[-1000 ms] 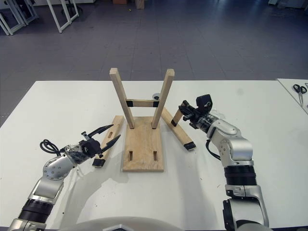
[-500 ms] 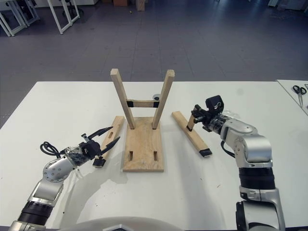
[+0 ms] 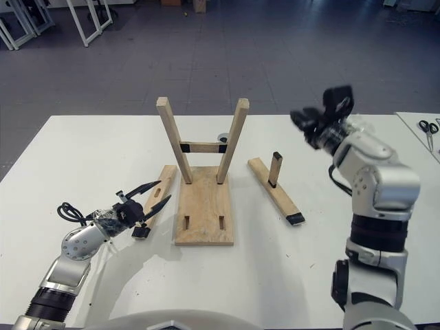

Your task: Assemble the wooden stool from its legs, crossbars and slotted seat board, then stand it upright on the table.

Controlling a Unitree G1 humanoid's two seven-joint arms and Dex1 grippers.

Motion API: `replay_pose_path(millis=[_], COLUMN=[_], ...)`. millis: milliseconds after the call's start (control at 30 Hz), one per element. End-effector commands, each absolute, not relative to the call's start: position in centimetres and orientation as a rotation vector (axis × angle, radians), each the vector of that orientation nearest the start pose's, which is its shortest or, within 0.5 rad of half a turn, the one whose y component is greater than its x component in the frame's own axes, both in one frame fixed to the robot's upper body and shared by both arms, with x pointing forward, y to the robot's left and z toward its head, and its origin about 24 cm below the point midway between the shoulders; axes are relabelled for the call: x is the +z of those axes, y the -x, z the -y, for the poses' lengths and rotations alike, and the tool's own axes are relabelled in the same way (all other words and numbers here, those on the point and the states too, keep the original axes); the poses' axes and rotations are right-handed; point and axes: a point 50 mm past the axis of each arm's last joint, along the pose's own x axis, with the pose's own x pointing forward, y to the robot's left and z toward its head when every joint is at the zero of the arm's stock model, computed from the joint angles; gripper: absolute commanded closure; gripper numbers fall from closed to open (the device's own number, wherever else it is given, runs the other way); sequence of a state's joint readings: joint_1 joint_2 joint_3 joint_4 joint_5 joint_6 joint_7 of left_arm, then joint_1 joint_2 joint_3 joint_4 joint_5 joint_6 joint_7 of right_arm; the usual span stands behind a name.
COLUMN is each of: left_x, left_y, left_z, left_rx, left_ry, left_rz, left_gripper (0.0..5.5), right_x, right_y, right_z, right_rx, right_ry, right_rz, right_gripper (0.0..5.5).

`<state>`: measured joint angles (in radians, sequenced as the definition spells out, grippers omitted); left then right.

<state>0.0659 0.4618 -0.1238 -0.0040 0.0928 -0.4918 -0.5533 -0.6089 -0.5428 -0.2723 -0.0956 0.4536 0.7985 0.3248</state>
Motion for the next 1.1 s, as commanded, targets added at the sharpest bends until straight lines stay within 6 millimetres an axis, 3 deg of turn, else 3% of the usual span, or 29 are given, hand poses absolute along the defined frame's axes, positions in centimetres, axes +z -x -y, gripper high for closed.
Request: replay_pose_path(millis=[33,167,300,367,467,533,567,633,800,900,1000,1100], left_x=[6.1,6.2,6.2,6.1,5.9,5.8,5.8,5.8,5.8,5.7,5.6,5.5], left_y=[-22.1,-22.2,-22.2,-22.1,-22.1,-22.0,-22.0,-22.1,-22.2,-21.9,-21.7,-21.5], left_z=[-16.9,-16.9,-16.9,-16.9,-16.9,-16.9,-16.9,-17.0,-17.1,-17.0,-17.0,-17.0], left_rx=[-0.788,-0.788,-0.788,-0.787,-0.785,-0.786,-0.786,-0.783,-0.775,-0.772,-0.768,-0.766], left_ry=[-0.626,-0.631,-0.632,-0.631,-0.625,-0.622,-0.621,-0.622,-0.623,-0.618,-0.614,-0.609], left_rz=[0.241,0.242,0.240,0.237,0.230,0.223,0.220,0.219,0.223,0.221,0.218,0.214], left_gripper=[3.33,3.33,3.33,3.33,3.33,3.33,3.33,3.33,3.33,3.33,3.33,3.33], right_x=[24.3,25.0,22.7,18.6,10.5,7.5,7.2,8.3,16.1,20.3,21.1,18.5], right_y=[-33.2,-33.3,-33.4,-33.5,-32.9,-32.1,-32.1,-32.4,-33.3,-32.7,-31.8,-30.5], right_z=[22.3,21.2,20.5,20.6,21.0,21.5,22.0,22.4,21.4,22.0,23.1,24.9], right_rx=[0.257,0.289,0.297,0.276,0.236,0.210,0.187,0.174,0.230,0.225,0.202,0.164], right_ry=[-0.096,-0.117,-0.117,-0.106,-0.096,-0.067,-0.063,-0.076,-0.132,-0.150,-0.125,-0.077], right_rz=[0.188,0.263,0.199,0.062,-0.248,-0.365,-0.375,-0.338,-0.053,0.102,0.118,0.004], right_gripper=[3.91,3.91,3.91,3.91,3.91,3.91,3.91,3.91,3.91,3.91,3.91,3.91])
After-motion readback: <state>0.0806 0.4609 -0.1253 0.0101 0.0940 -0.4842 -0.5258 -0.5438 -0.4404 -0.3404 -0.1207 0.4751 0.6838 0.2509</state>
